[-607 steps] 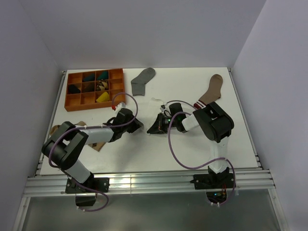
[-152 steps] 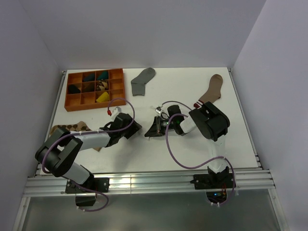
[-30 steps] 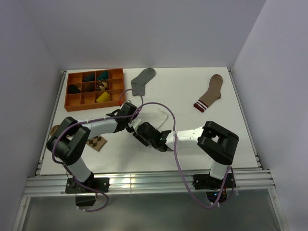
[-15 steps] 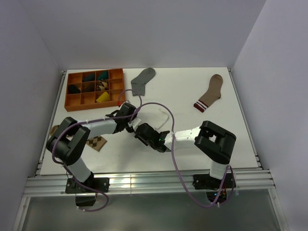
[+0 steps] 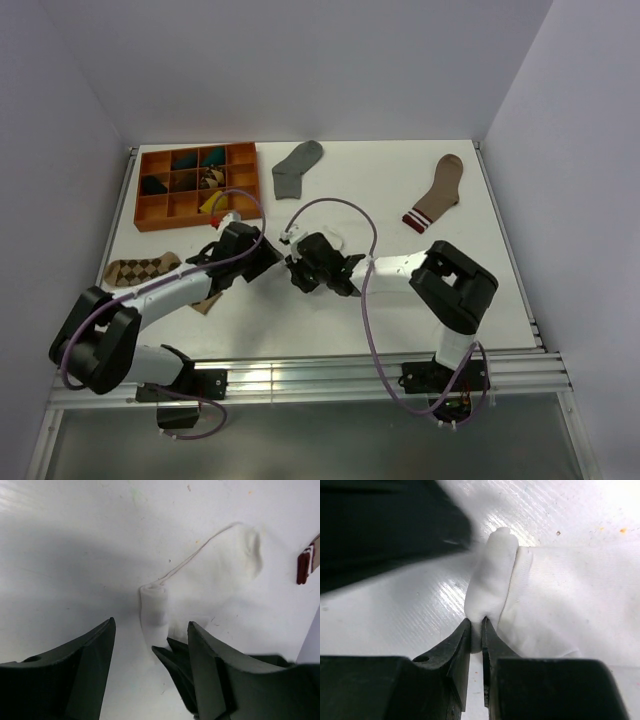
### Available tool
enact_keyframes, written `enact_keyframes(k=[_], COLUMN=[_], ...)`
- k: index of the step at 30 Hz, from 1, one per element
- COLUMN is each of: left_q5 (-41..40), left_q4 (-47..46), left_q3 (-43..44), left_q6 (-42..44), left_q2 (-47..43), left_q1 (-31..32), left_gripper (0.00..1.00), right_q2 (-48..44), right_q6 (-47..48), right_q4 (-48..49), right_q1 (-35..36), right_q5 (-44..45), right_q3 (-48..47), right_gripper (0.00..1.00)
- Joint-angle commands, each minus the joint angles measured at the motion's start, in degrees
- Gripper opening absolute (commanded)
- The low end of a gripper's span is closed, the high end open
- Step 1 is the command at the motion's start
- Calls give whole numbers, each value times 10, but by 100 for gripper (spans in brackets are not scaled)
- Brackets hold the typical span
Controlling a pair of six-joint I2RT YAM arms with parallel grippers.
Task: Roll the socks
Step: Roll the sock at the center of the board.
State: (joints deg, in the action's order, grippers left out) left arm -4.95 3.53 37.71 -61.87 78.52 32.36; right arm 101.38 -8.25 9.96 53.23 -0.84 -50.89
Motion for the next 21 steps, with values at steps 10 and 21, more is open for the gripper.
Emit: enact_keyframes(k=[10, 21], left_q5=[4, 9], left_q4=[-112, -164], left_q3=[-77, -63], left_q6=[-24, -39], left_q2=[-33, 26], left_q1=[-7, 19], left_gripper=[66, 67], right_q2=[43, 113], right_q6=[-204, -274], right_q4=[72, 133], right_q1=[-174, -224], right_q5=[-418, -483], right_q3=[20, 24], right_gripper=[0, 0])
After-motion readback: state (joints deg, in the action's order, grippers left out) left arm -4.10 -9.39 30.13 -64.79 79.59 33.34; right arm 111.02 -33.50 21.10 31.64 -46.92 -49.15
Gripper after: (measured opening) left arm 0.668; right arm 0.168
